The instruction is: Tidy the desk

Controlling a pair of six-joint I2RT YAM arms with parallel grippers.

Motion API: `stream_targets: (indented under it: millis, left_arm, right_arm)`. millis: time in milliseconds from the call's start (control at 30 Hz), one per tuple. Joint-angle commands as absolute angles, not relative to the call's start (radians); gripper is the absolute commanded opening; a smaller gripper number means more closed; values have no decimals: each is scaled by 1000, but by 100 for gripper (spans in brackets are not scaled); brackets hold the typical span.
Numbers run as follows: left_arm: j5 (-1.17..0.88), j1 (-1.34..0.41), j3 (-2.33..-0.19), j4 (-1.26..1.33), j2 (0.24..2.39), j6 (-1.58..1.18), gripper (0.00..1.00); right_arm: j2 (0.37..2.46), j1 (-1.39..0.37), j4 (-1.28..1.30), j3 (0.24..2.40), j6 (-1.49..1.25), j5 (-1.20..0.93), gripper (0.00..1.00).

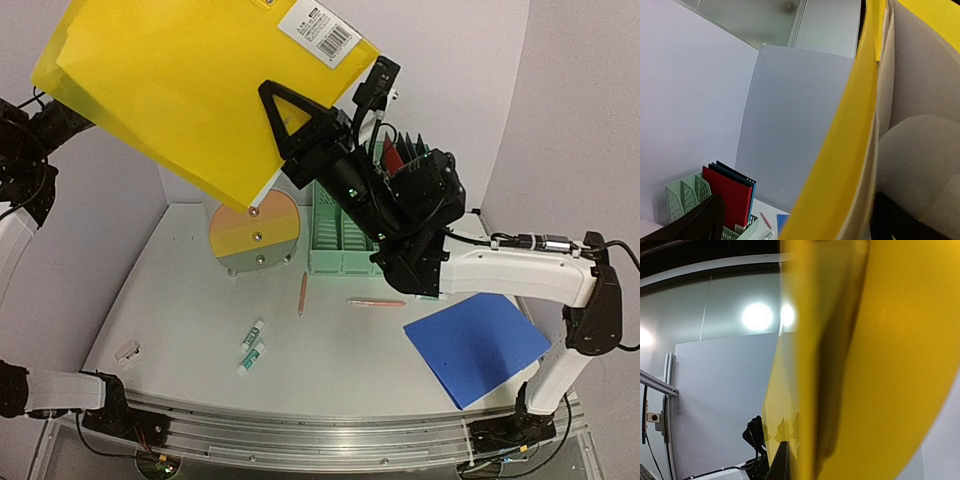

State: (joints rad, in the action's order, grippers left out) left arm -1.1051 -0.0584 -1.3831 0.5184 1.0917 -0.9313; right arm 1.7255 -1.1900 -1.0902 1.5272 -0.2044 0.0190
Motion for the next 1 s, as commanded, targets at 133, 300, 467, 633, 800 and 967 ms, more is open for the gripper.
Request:
stream_targets:
  millis: [133,300,467,633,800,967]
  left_arm:
    - [-1190,-82,-1335,727,1057,-1007,97]
    - [-1198,-82,-1283,818,1064,-1023,94]
    - [-1215,-84,-1288,871,1083,-1028,95]
    - [-1191,-85,-1306,846,1099,-1012,99]
    - [-1130,-86,-1343,782,1138,-1010,100]
    - [-1109,-123,-1388,807,1165,-1002,100]
  right_arm:
    - [1731,-1157,-1239,1622,-290,65,0]
    - [1681,-1106,-1239,1623,-265,96,0]
    - [1664,-1103,-1240,1618,-261,84,0]
    - [1679,-1103,-1238,1630,-281,66,0]
    - [1703,-1103,-1236,1631,-316,50,0]
    - [1755,-1104,-1238,1663,-369,44,0]
